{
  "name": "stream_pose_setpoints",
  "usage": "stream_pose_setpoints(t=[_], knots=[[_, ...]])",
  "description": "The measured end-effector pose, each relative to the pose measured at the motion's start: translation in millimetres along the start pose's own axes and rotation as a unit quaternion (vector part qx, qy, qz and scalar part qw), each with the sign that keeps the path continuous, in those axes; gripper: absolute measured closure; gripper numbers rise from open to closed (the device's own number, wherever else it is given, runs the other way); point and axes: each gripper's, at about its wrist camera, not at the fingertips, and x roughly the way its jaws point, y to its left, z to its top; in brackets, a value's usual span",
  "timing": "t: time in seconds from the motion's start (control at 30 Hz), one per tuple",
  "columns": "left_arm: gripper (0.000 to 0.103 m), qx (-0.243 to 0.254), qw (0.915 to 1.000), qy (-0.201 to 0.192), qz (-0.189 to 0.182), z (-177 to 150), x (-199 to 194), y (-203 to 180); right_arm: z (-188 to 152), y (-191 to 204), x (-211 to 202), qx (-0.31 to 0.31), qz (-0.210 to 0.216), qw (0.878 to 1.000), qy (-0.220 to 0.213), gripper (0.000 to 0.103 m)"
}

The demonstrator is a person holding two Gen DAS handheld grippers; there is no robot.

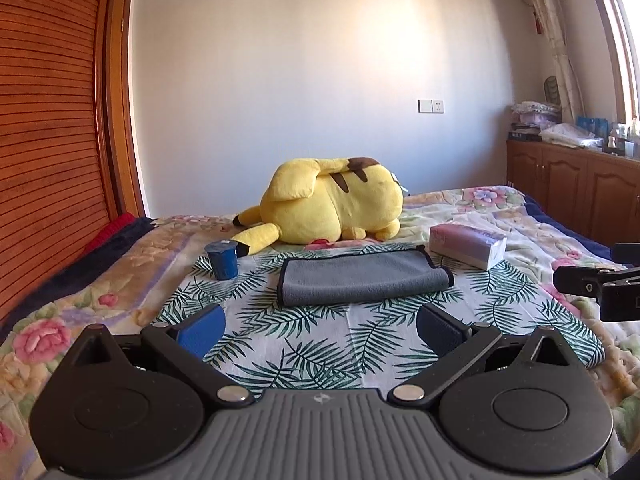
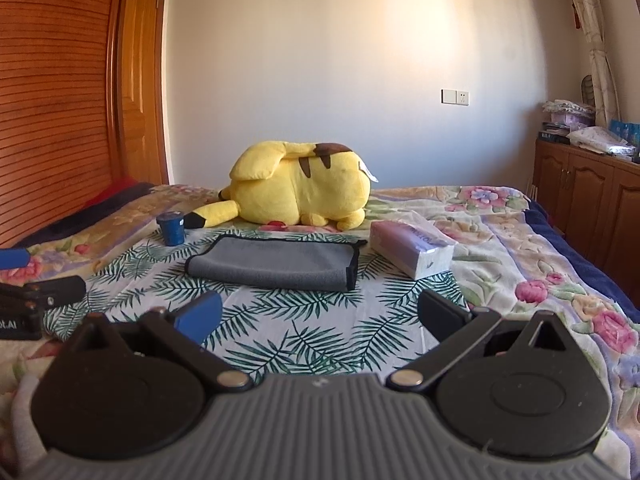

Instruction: Fold towel

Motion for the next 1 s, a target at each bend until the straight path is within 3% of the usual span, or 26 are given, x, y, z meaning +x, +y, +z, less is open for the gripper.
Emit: stream_pose_setpoints(t=[0.43,1.0], knots=[[0.0,-0.006,0.9998,-0.021,0.001,3.4,-6.9,3.7,2.9,-2.9,-7.1,0.002,-0.016,0.999,-0.03,0.0],[0.0,-0.004,0.9999,-0.012,0.002,1.7,-4.8,4.6,3.2,-4.3,-8.1,0.006,-0.018,0.999,-0.035,0.0]])
